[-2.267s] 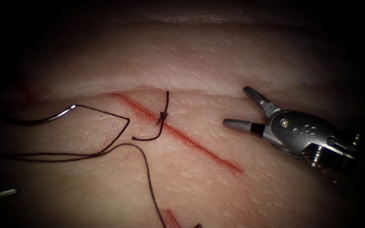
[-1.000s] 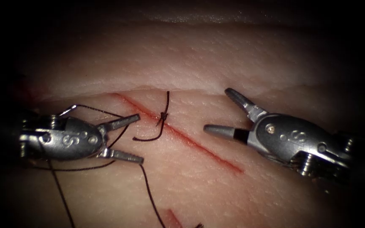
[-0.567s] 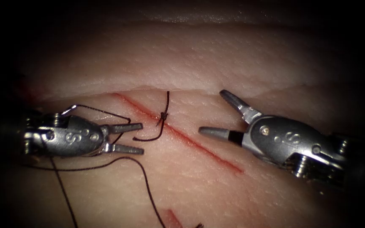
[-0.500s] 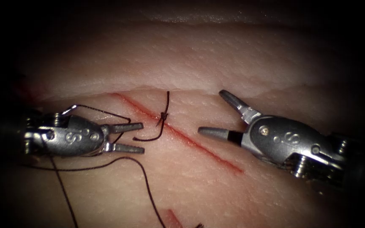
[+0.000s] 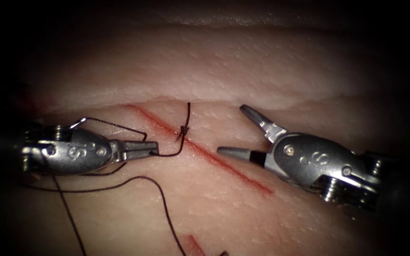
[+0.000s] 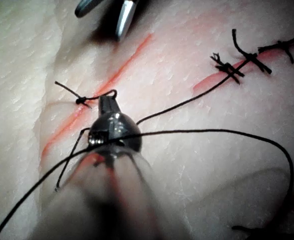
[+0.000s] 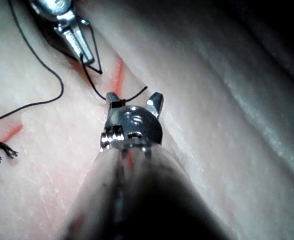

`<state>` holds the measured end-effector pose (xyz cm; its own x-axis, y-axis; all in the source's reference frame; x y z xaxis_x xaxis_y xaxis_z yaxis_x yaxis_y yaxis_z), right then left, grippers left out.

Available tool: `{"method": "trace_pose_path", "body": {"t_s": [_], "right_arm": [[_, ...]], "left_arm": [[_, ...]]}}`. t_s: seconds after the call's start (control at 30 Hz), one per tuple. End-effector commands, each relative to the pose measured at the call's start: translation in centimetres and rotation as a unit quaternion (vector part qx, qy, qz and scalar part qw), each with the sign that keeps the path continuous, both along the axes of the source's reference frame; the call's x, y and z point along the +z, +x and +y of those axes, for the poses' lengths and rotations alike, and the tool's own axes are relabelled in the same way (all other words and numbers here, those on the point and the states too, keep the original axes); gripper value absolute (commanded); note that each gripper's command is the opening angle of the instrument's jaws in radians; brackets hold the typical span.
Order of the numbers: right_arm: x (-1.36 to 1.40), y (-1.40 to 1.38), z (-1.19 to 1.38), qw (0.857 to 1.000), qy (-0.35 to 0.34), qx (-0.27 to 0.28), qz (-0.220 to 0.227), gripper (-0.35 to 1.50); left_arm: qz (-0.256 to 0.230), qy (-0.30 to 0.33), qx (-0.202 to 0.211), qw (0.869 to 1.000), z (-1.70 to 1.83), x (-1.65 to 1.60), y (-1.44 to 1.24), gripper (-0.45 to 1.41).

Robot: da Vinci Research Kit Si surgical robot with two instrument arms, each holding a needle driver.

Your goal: Wound Closure

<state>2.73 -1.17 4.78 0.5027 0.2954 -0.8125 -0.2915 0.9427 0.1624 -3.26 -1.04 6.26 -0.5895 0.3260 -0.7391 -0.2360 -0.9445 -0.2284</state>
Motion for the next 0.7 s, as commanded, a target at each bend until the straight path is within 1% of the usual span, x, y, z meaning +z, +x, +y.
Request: {"method": "trace_pose_path", "body": {"t_s": [0.03, 0.13, 0.17, 0.23, 0.3, 0.43, 0.47, 0.53, 0.63, 0.67, 0.7], "right_arm": [[0.04, 0.15, 0.03, 1.000, -0.008, -0.021, 0.005, 1.09], [0.08, 0.29, 0.00, 0.998, -0.026, -0.054, 0.017, 1.09], [0.12, 0.41, -0.03, 0.996, -0.034, -0.077, 0.022, 1.13], [0.16, 0.51, -0.07, 0.994, -0.037, -0.095, 0.030, 1.16], [0.18, 0.56, -0.09, 0.993, -0.040, -0.110, 0.034, 1.13], [0.17, 0.54, -0.09, 0.992, -0.042, -0.112, 0.034, 1.13], [0.15, 0.53, -0.09, 0.992, -0.042, -0.112, 0.034, 1.13], [0.13, 0.51, -0.10, 0.992, -0.041, -0.113, 0.035, 1.13], [0.10, 0.51, -0.13, 0.992, -0.041, -0.114, 0.037, 1.13], [0.08, 0.52, -0.14, 0.992, -0.041, -0.115, 0.037, 1.13], [0.08, 0.53, -0.14, 0.992, -0.041, -0.115, 0.037, 1.13]], "left_arm": [[-0.003, -0.003, 0.000, 1.000, 0.02, 0.04, -0.06, -0.45], [-0.003, -0.005, 0.003, 1.000, 0.07, 0.03, -0.05, -0.45], [-0.003, -0.004, 0.002, 1.000, 0.10, 0.02, -0.06, -0.45], [-0.004, -0.007, 0.002, 1.000, 0.11, 0.02, -0.07, -0.45], [-0.003, -0.009, 0.004, 1.000, 0.09, 0.02, -0.07, -0.45], [-0.002, -0.014, 0.009, 1.000, 0.06, 0.02, -0.05, -0.45], [-0.002, -0.017, 0.011, 1.000, 0.06, 0.02, -0.04, -0.23], [-0.003, -0.017, 0.012, 1.000, 0.06, 0.02, -0.03, 0.05], [-0.004, -0.016, 0.015, 1.000, 0.03, 0.01, -0.01, 0.34], [-0.004, -0.010, 0.019, 1.000, 0.01, -0.01, 0.00, 0.59], [-0.006, -0.005, 0.020, 1.000, -0.01, -0.03, 0.00, 0.74]]}}
